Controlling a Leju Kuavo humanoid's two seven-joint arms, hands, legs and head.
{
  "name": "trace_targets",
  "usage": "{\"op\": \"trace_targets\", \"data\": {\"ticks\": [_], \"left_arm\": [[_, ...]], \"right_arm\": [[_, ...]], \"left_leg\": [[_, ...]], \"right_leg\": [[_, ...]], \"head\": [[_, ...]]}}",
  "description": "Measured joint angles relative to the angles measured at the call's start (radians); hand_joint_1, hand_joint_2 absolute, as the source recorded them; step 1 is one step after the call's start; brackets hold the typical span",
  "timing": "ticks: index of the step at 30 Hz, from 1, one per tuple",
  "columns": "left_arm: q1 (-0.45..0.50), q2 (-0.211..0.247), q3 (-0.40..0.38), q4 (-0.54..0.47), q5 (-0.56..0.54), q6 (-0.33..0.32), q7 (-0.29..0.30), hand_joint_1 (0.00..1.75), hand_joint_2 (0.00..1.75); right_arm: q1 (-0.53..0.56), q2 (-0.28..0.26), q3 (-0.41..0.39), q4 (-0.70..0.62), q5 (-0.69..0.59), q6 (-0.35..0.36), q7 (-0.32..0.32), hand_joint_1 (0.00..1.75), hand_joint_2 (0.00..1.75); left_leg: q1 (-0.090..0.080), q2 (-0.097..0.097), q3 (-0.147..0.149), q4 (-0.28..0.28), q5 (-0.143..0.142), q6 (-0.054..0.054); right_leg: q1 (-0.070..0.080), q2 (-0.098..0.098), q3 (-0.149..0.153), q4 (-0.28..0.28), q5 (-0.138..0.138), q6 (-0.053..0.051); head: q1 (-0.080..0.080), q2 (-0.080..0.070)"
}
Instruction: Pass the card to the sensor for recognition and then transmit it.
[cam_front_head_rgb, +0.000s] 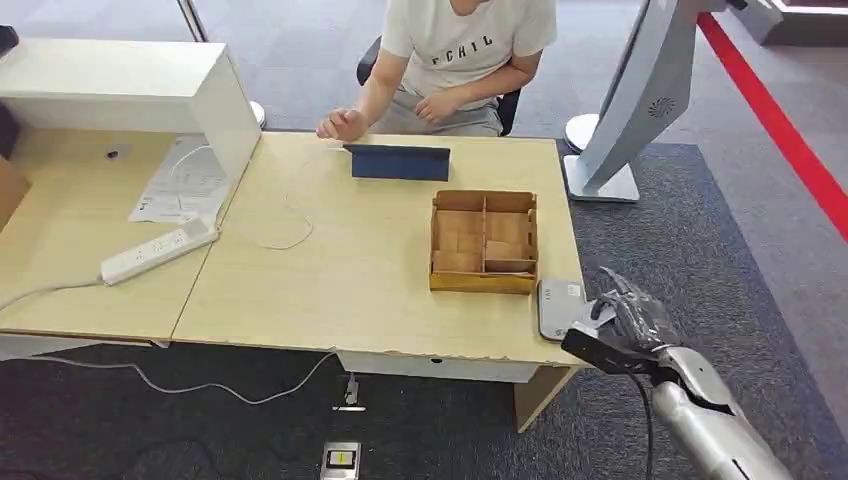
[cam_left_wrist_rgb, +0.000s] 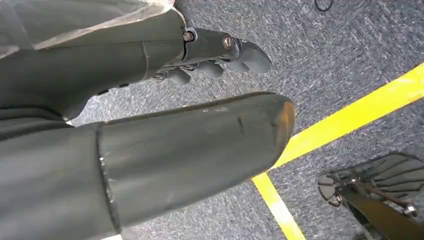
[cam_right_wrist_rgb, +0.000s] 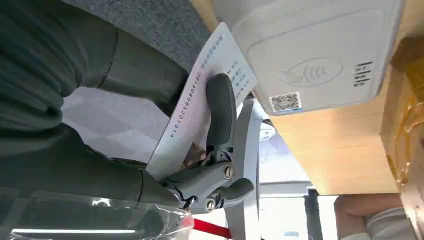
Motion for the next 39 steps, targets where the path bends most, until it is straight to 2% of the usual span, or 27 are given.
{"op": "trace_targets", "data": {"ticks": [5, 10, 15, 20, 25, 30, 39], "left_arm": [[0.002, 0.000, 0.000, 0.000, 0.001, 0.001, -0.003, 0.00, 0.00], [0.001, 0.003, -0.001, 0.000, 0.002, -0.019, 0.026, 0.00, 0.00], [0.001, 0.006, -0.002, 0.000, 0.011, -0.029, 0.039, 0.00, 0.00], [0.000, 0.006, -0.005, 0.000, 0.012, -0.031, 0.027, 0.00, 0.00], [0.000, 0.006, -0.007, 0.000, -0.003, -0.030, 0.010, 0.00, 0.00], [-0.004, 0.006, -0.010, 0.000, -0.014, -0.026, 0.008, 0.00, 0.00], [-0.021, -0.002, -0.030, 0.000, -0.029, -0.035, 0.003, 0.00, 0.00]], "right_arm": [[-0.014, -0.022, -0.021, 0.005, -0.039, 0.037, -0.020, 1.75, 1.75], [-0.083, -0.029, -0.055, -0.041, -0.098, 0.098, -0.046, 1.75, 1.75], [-0.170, -0.022, -0.076, -0.123, -0.108, 0.147, -0.037, 1.75, 1.75], [-0.244, 0.001, -0.074, -0.172, -0.066, 0.152, -0.043, 1.75, 1.75], [-0.306, 0.043, -0.066, -0.163, -0.011, 0.140, -0.060, 1.75, 1.75], [-0.370, 0.106, -0.048, -0.116, 0.051, 0.119, -0.046, 1.75, 1.75], [-0.440, 0.239, 0.010, -0.002, 0.142, 0.155, 0.064, 1.75, 1.75]], "left_leg": [[0.000, -0.001, -0.002, 0.000, 0.000, 0.000], [0.000, 0.000, -0.002, 0.000, 0.001, 0.000], [0.000, 0.000, -0.002, 0.000, 0.001, 0.000], [0.000, 0.000, -0.002, 0.000, 0.001, 0.000], [0.000, 0.000, -0.003, 0.000, 0.001, 0.000], [0.000, 0.000, -0.003, 0.000, 0.001, 0.000], [0.001, 0.000, -0.003, 0.000, 0.001, -0.001]], "right_leg": [[0.000, 0.000, 0.000, 0.001, 0.001, 0.001], [0.000, 0.001, -0.002, 0.001, 0.002, 0.000], [0.000, 0.001, -0.002, 0.002, 0.002, 0.000], [0.000, 0.001, -0.002, 0.002, 0.002, 0.000], [0.000, 0.001, -0.002, 0.002, 0.002, 0.000], [0.000, 0.001, -0.002, 0.002, 0.002, 0.000], [0.001, 0.001, -0.003, 0.002, 0.002, 0.000]], "head": [[0.000, 0.000], [0.000, 0.000], [0.000, 0.000], [0.000, 0.000], [0.000, 0.000], [0.000, 0.000], [0.000, 0.000]]}}
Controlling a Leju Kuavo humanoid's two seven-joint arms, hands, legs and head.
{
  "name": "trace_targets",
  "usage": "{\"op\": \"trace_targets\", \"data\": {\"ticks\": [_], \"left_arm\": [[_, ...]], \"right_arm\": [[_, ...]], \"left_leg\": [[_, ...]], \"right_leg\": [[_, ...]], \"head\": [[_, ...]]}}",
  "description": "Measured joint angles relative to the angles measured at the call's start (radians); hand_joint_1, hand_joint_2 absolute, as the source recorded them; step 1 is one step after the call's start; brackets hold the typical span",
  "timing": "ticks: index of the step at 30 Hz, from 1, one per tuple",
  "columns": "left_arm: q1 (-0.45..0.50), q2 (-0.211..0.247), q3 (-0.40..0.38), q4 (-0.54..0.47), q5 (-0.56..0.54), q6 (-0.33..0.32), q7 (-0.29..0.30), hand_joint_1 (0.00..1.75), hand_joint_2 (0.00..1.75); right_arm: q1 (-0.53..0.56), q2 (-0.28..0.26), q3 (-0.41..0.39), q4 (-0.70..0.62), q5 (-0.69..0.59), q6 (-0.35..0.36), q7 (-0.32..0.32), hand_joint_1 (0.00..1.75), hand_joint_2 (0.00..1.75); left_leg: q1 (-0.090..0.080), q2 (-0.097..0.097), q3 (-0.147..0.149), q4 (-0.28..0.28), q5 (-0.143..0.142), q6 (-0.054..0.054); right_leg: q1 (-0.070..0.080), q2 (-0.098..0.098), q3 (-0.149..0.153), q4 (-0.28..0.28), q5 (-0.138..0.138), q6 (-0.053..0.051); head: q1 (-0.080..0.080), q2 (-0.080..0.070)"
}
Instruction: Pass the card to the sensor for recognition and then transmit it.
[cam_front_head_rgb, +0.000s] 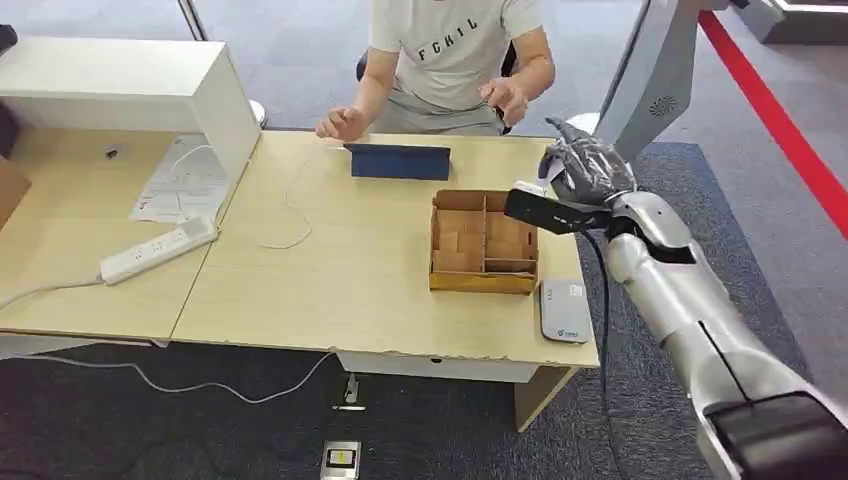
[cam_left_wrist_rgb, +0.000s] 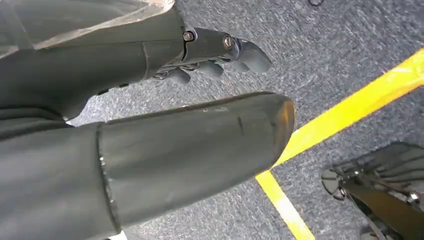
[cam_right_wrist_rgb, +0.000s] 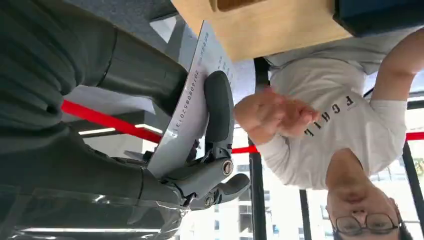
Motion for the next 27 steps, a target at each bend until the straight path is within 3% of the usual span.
{"op": "trace_targets", "data": {"ticks": [9, 20, 21, 22, 23, 27], "left_arm": [[0.002, -0.003, -0.003, 0.000, 0.001, -0.016, 0.006, 0.00, 0.00], [0.013, -0.003, -0.017, 0.000, 0.006, -0.035, 0.008, 0.00, 0.00], [0.013, -0.003, -0.018, 0.000, 0.006, -0.036, 0.008, 0.00, 0.00], [0.013, -0.003, -0.019, 0.000, 0.005, -0.036, 0.008, 0.00, 0.00], [0.013, -0.003, -0.019, 0.000, 0.005, -0.036, 0.008, 0.00, 0.00], [0.013, -0.004, -0.021, 0.000, 0.005, -0.037, 0.008, 0.00, 0.00]], "right_arm": [[-0.036, 0.068, 0.030, 0.065, 0.034, 0.005, 0.021, 1.75, 1.75], [-0.049, 0.075, 0.053, 0.111, 0.062, 0.014, 0.022, 1.75, 1.75], [-0.049, 0.075, 0.055, 0.114, 0.062, 0.013, 0.021, 1.36, 1.75], [-0.049, 0.075, 0.056, 0.117, 0.062, 0.013, 0.021, 0.00, 1.75], [-0.049, 0.075, 0.058, 0.120, 0.063, 0.012, 0.021, 0.00, 0.00], [-0.049, 0.075, 0.064, 0.132, 0.062, -0.001, 0.019, 0.00, 0.00]], "left_leg": [[0.000, 0.000, 0.000, 0.000, 0.000, 0.000], [0.000, 0.000, 0.000, 0.000, 0.000, 0.000], [0.000, 0.000, 0.000, 0.000, 0.000, 0.000], [0.000, 0.000, 0.000, 0.000, 0.000, 0.000], [0.000, 0.000, 0.000, 0.000, 0.000, 0.000], [0.000, 0.000, 0.000, 0.000, 0.000, 0.000]], "right_leg": [[0.000, 0.000, 0.000, 0.000, 0.000, 0.000], [0.000, 0.000, 0.000, 0.000, 0.000, 0.000], [0.000, 0.000, 0.000, 0.000, 0.000, 0.000], [0.000, 0.000, 0.000, 0.000, 0.000, 0.000], [0.000, 0.000, 0.000, 0.000, 0.000, 0.000], [0.000, 0.000, 0.000, 0.000, 0.000, 0.000]], "head": [[0.000, 0.000], [0.000, 0.000], [0.000, 0.000], [0.000, 0.000], [0.000, 0.000], [0.000, 0.000]]}}
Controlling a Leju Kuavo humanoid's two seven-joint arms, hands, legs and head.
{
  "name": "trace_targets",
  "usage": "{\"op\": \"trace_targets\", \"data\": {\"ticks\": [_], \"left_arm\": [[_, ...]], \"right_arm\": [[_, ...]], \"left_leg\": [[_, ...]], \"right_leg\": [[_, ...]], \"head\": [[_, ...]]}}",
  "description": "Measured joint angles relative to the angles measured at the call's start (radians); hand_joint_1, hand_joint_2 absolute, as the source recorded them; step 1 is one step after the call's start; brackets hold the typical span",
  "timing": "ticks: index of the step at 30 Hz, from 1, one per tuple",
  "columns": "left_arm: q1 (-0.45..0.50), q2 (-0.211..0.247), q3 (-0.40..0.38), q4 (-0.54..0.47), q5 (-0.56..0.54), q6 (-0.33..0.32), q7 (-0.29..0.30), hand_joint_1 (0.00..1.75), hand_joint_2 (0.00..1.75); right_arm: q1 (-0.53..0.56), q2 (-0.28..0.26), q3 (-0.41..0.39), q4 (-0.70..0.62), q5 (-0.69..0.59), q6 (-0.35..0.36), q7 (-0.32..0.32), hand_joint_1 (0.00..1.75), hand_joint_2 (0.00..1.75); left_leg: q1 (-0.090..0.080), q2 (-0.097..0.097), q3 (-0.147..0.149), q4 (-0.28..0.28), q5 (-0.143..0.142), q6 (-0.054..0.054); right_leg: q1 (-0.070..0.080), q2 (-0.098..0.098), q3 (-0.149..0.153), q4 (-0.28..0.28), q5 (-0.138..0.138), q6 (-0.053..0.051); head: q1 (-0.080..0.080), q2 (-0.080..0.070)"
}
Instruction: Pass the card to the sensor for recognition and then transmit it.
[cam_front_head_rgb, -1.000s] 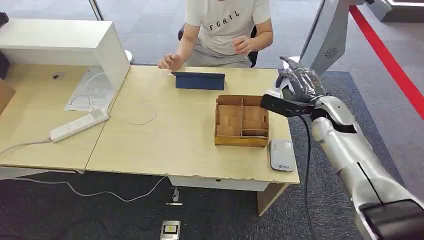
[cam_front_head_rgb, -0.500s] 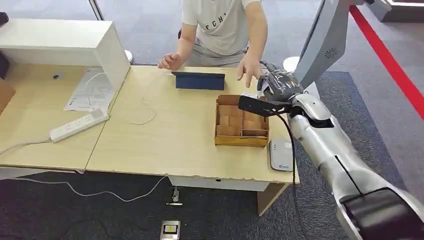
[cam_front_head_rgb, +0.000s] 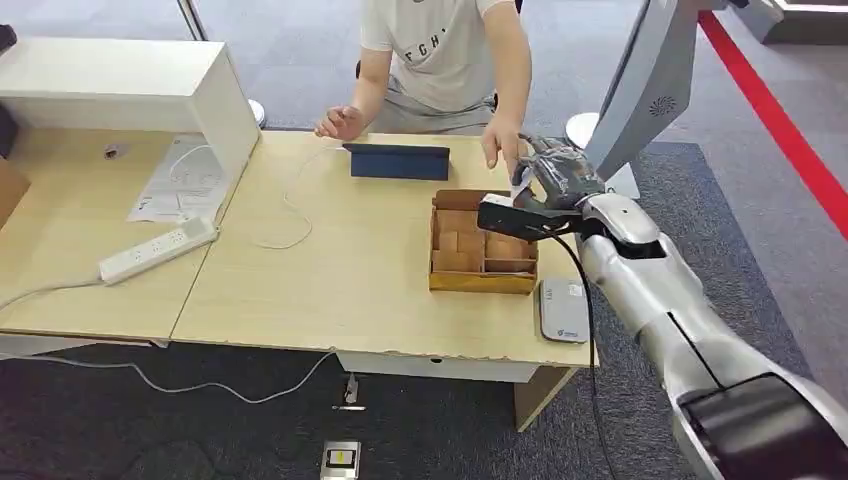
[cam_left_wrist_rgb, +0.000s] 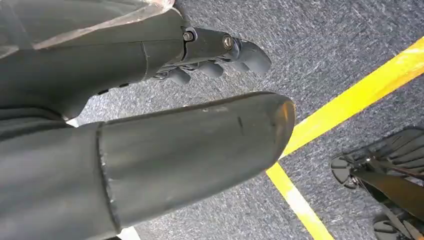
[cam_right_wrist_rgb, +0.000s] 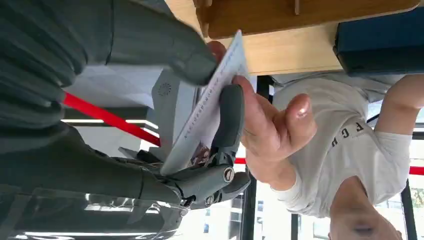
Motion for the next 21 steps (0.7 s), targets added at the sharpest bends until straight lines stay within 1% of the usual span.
{"op": "trace_targets", "data": {"ticks": [5, 10, 11, 13, 17, 19, 21], "left_arm": [[0.000, 0.000, -0.003, 0.000, 0.000, -0.002, 0.000, 0.00, 0.00], [0.000, -0.001, -0.005, 0.000, 0.003, -0.004, 0.000, 0.00, 0.00], [0.001, -0.001, -0.005, 0.000, 0.005, -0.004, -0.001, 0.00, 0.00], [0.004, -0.001, -0.005, 0.000, 0.008, -0.002, -0.004, 0.00, 0.00], [0.010, 0.000, -0.005, 0.000, 0.021, 0.000, 0.008, 0.00, 0.00], [0.012, 0.000, -0.005, 0.000, 0.026, 0.000, 0.009, 0.00, 0.00], [0.012, 0.001, -0.005, 0.000, 0.040, 0.004, 0.006, 0.00, 0.00]], "right_arm": [[0.000, 0.000, 0.004, 0.011, 0.005, 0.001, 0.003, 0.00, 0.00], [0.000, -0.002, 0.007, 0.016, 0.010, -0.007, -0.012, 0.00, 0.00], [-0.002, -0.003, 0.006, 0.016, -0.003, -0.006, -0.018, 0.00, 1.75], [-0.007, -0.010, -0.005, 0.015, -0.053, 0.018, -0.028, 0.00, 1.75], [-0.014, -0.027, -0.066, 0.013, -0.239, 0.163, -0.030, 0.00, 1.75], [-0.014, -0.039, -0.099, 0.005, -0.290, 0.213, -0.038, 0.00, 1.75], [-0.007, -0.059, -0.128, -0.012, -0.345, 0.277, -0.031, 0.00, 1.75]], "left_leg": [[0.000, 0.000, 0.000, 0.000, 0.000, 0.000], [0.000, 0.000, 0.000, 0.000, 0.000, 0.000], [0.000, 0.000, 0.000, 0.000, 0.000, 0.000], [0.000, 0.000, 0.000, 0.000, 0.000, 0.000], [0.000, 0.000, 0.000, 0.000, 0.000, 0.000], [0.000, 0.000, 0.000, 0.000, 0.000, 0.000], [0.000, 0.000, 0.000, 0.000, 0.000, 0.000]], "right_leg": [[0.000, 0.000, 0.000, 0.000, 0.000, 0.000], [0.000, 0.000, 0.000, 0.000, 0.000, 0.000], [0.000, 0.000, 0.000, 0.000, 0.000, 0.000], [0.000, 0.000, 0.000, 0.000, 0.000, 0.000], [0.000, 0.000, 0.000, 0.000, 0.000, 0.000], [0.000, 0.000, 0.000, 0.000, 0.000, 0.000], [0.000, 0.000, 0.000, -0.001, 0.000, 0.000]], "head": [[0.000, 0.000], [0.000, 0.000], [0.000, 0.000], [0.000, 0.000], [0.000, 0.000], [0.000, 0.000], [0.000, 0.000]]}}
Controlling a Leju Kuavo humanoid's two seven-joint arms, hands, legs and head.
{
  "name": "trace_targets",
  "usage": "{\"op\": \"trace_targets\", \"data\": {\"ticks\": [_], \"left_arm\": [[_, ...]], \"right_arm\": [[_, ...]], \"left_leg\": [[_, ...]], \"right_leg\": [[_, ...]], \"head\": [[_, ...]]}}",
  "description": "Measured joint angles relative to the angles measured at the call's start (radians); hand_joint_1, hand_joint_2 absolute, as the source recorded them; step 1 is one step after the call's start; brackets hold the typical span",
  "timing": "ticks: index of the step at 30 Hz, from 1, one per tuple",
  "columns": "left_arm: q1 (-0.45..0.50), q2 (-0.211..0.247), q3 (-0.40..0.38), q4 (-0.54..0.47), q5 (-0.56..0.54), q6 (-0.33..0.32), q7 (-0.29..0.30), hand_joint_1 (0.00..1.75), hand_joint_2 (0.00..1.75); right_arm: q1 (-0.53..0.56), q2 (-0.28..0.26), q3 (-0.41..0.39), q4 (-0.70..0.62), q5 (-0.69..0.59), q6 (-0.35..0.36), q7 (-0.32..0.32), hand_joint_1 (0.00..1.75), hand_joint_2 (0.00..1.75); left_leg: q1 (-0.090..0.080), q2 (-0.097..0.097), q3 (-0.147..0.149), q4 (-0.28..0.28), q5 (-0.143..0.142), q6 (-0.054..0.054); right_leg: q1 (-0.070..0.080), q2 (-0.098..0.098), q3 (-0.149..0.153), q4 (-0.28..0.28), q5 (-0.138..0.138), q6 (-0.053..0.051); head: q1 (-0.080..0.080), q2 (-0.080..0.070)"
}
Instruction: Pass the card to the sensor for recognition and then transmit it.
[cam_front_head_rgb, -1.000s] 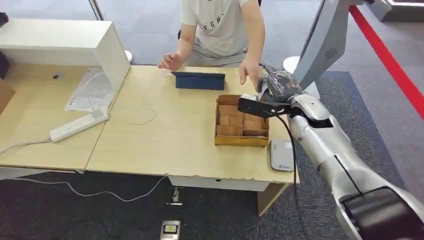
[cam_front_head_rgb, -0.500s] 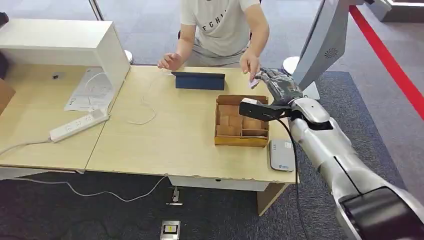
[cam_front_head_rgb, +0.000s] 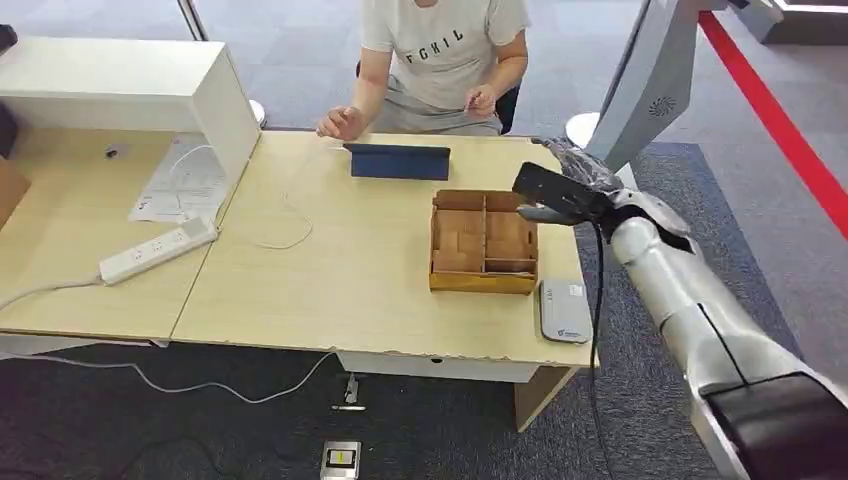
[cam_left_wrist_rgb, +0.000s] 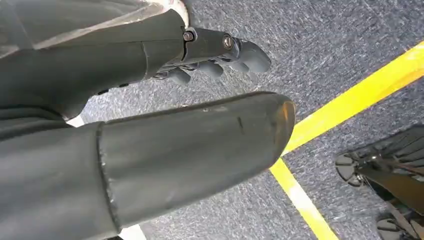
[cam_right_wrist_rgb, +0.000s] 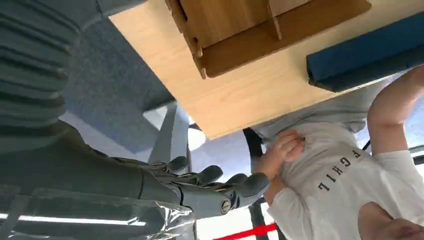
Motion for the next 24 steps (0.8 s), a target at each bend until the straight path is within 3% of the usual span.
{"op": "trace_targets", "data": {"ticks": [7, 18, 24], "left_arm": [[0.004, 0.005, 0.000, 0.000, 0.037, 0.014, 0.014, 0.00, 0.00], [0.006, 0.007, 0.005, 0.000, 0.089, 0.061, 0.035, 0.00, 0.00], [0.004, 0.006, 0.005, 0.000, 0.089, 0.069, 0.032, 0.00, 0.00]], "right_arm": [[0.116, -0.117, -0.061, -0.139, -0.189, 0.086, 0.066, 0.00, 1.75], [0.370, -0.307, -0.108, -0.506, -0.389, 0.104, 0.239, 0.00, 1.75], [0.490, -0.374, -0.117, -0.727, -0.480, 0.090, 0.352, 0.00, 1.75]], "left_leg": [[0.000, -0.001, 0.000, 0.000, 0.000, 0.000], [0.000, -0.001, 0.000, 0.000, -0.001, 0.001], [0.000, -0.001, 0.000, 0.000, -0.001, 0.001]], "right_leg": [[0.000, -0.001, 0.001, -0.001, 0.000, 0.000], [0.000, 0.000, 0.001, -0.001, 0.000, 0.000], [0.000, 0.000, 0.001, -0.001, 0.000, 0.000]], "head": [[0.000, 0.000], [0.000, 0.000], [-0.001, 0.000]]}}
